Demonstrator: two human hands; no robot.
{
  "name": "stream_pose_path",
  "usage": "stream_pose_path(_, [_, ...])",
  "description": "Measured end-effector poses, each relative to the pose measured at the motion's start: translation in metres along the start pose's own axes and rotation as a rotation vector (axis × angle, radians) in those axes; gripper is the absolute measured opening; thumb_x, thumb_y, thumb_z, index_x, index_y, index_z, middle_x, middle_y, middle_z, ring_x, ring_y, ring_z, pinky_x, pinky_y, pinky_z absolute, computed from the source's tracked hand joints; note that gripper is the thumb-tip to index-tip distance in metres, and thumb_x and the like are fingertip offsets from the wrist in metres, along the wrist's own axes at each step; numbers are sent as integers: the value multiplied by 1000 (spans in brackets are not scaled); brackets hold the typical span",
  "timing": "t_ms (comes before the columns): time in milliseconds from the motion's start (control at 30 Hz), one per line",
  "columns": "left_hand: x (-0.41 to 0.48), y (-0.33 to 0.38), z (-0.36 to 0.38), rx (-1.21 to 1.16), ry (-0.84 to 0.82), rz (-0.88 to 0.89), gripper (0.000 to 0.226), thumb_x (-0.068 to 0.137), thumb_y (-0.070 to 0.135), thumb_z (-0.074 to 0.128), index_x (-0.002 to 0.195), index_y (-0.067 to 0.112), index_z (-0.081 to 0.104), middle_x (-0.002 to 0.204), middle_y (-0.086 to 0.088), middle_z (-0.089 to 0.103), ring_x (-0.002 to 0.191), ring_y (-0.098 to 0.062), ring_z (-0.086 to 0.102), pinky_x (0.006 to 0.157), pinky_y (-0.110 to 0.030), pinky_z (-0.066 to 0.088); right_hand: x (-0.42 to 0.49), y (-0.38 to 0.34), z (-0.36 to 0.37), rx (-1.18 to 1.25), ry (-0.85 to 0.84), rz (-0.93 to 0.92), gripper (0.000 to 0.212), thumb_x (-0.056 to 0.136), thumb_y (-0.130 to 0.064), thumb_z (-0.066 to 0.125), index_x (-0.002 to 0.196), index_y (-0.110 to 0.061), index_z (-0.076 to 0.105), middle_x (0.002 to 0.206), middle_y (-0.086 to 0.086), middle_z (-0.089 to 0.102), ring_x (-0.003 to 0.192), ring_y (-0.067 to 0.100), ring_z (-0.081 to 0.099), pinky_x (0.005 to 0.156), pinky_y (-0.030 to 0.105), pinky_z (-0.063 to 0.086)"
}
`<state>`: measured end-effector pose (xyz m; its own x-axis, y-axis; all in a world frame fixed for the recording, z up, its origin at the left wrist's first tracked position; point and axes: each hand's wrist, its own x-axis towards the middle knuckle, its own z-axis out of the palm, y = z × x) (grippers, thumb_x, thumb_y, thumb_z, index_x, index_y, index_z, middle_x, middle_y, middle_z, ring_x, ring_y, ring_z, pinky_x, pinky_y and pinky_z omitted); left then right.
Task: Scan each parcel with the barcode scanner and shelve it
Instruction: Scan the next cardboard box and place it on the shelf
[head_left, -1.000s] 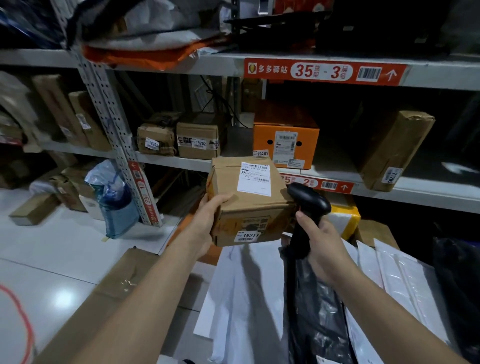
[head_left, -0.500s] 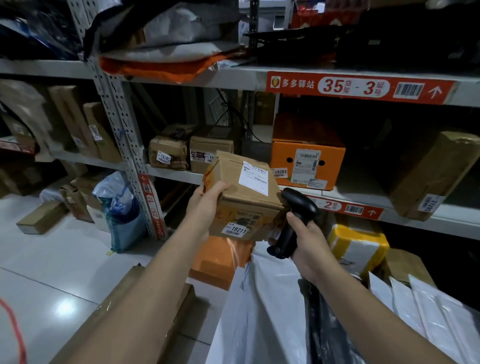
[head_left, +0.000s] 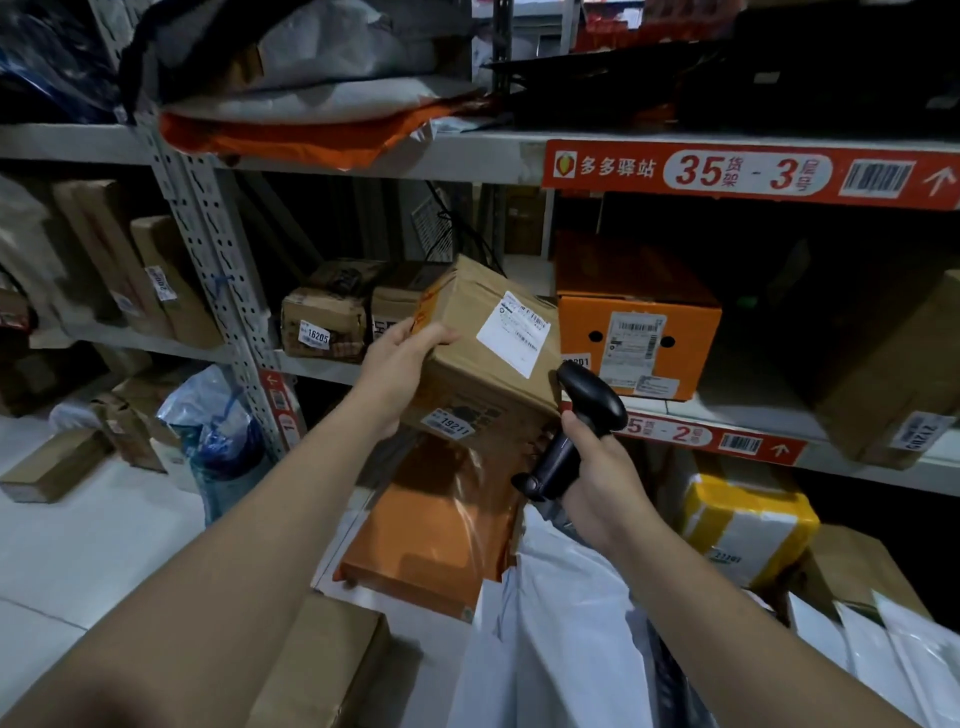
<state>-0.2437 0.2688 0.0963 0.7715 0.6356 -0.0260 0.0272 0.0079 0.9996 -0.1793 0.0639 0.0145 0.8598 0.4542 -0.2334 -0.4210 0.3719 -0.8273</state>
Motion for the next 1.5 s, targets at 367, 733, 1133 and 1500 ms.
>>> stream_pose_path(367, [9, -26, -1, -67, -36, -55, 45, 90, 40, 71, 133, 33, 65, 116, -5, 73, 99, -25, 71, 61, -30, 56, 8, 4, -14, -75, 63, -45, 28, 105, -34, 62, 130, -23, 62, 115, 12, 76, 100, 37, 74, 106, 70, 43])
stream_pose_path(733, [4, -14, 31, -21, -77, -7, 69, 92, 35, 74, 154, 29, 47, 105, 17, 59, 93, -7, 61, 69, -25, 50, 2, 0, -33, 37, 123, -112, 35, 103, -29, 65, 135, -16, 60, 128, 12, 73, 120, 32, 69, 113, 58, 46])
stream_pose_path(1133, [26, 12, 36, 101, 8, -13, 88, 70, 54, 81, 149, 30, 51, 118, 1, 66, 109, -27, 65, 98, -49, 57, 29, -2, -10, 60, 110, -71, 31, 103, -26, 65, 132, -15, 60, 127, 14, 72, 117, 32, 70, 113, 57, 46])
stream_pose_path(1500, [71, 21, 98, 770, 93, 138, 101, 41, 88, 59, 127, 35, 63, 125, -4, 66, 114, -35, 59, 97, -53, 49, 59, -7, -24, -29, 149, -134, 33, 103, -26, 66, 133, -16, 61, 126, 13, 71, 113, 32, 71, 90, 44, 58])
